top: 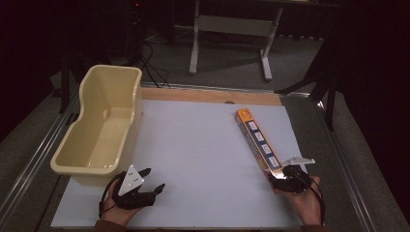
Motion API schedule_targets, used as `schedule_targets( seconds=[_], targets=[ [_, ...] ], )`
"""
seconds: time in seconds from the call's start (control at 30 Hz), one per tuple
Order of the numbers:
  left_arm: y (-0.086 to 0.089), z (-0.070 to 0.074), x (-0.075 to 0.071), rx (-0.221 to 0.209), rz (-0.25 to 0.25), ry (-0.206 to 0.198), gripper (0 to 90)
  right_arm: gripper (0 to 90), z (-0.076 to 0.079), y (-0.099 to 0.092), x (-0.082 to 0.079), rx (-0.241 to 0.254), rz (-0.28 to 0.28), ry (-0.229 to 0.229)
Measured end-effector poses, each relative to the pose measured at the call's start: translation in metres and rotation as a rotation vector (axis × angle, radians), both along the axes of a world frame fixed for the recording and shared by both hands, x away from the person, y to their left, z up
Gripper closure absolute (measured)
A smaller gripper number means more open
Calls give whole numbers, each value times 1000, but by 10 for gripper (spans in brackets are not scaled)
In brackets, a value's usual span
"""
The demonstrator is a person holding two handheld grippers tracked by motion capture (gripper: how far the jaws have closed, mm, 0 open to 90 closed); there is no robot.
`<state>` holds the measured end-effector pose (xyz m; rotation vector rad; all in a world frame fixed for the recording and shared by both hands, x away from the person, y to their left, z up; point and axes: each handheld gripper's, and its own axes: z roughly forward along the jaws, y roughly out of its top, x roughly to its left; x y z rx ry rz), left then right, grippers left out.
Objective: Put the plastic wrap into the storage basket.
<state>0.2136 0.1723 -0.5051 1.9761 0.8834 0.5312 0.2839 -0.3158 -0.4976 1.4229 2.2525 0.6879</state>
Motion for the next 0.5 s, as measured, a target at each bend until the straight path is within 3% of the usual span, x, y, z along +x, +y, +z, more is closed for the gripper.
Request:
schedule_targets(
  seconds=[0.13,0.33,0.47,0.5],
  targets=[
    [0,0,0,-5,1,1,295,374,3,-2,-21,-19,-1,32],
    [1,-1,0,-5,8,3,294,359,7,2,-40,-60,3,86],
    [1,-1,1,-5,6,5,294,272,11,3,-37,-40,34,81],
    [0,-1,1,-4,6,6,292,260,17,6,-31,-68,64,40]
  ],
)
